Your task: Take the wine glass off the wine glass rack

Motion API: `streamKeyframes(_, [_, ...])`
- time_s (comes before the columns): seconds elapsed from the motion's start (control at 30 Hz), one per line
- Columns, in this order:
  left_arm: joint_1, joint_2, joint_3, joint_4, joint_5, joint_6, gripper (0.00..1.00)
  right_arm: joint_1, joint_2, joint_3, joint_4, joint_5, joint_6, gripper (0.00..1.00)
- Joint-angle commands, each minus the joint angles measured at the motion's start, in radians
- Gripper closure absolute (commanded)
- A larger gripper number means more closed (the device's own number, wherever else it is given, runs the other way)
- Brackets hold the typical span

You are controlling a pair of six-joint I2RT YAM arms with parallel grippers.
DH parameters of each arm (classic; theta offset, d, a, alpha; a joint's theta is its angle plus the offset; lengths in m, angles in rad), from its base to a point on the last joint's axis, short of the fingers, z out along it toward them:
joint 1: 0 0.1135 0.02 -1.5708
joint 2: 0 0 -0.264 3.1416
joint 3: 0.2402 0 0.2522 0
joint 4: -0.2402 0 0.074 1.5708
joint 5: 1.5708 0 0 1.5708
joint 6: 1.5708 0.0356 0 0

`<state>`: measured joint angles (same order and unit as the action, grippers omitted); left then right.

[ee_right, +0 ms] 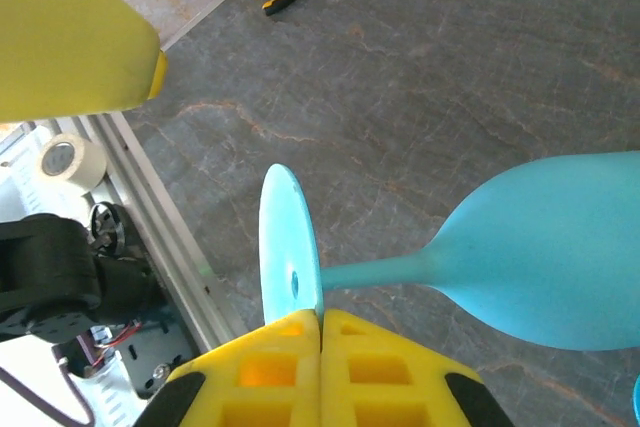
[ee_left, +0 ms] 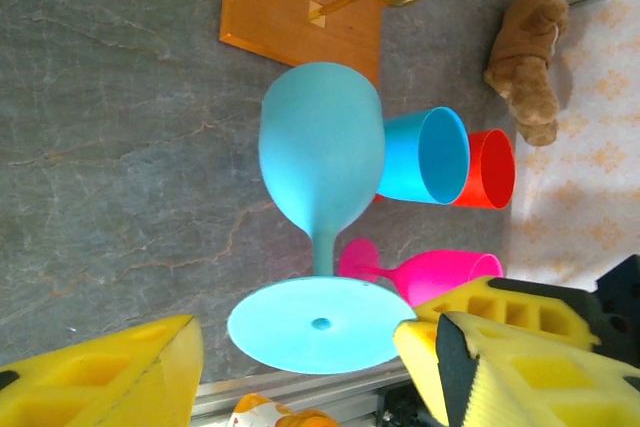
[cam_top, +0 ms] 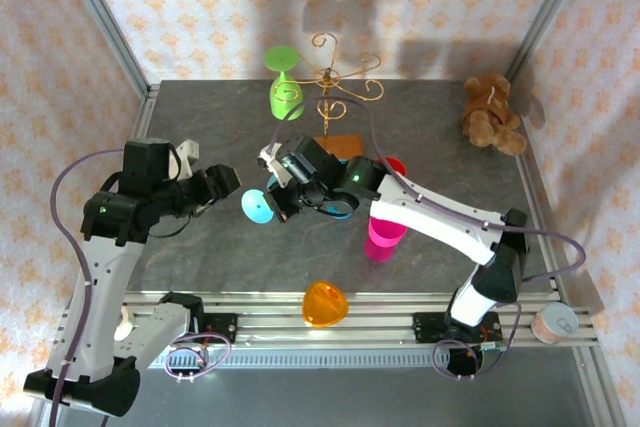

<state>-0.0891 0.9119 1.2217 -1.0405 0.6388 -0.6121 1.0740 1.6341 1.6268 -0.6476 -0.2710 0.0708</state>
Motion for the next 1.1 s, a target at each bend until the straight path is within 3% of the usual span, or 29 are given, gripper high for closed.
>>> streamKeyframes(0.0, [0.009,0.002,-0.016,0.043,0.036,-0.027,0.36,0.007,-0.027,-0.031,0.069,0.087,-0.048,1.00])
streamKeyframes(0.27, [0.009,0.019,-0.060,0.102,0.098,-0.090,0.35,0.029,-0.073,-0.118,0.170,0.196,-0.087,1.00])
streamKeyframes(0.83, [0.009,0.054,-0.123,0.180,0.176,-0.169,0.35,0.056,-0.087,-0.172,0.229,0.248,-0.147,1.00])
streamKeyframes(1.07, [0.009,0.047,-0.197,0.273,0.224,-0.272,0.38,0.079,-0.081,-0.184,0.245,0.281,-0.171,1.00])
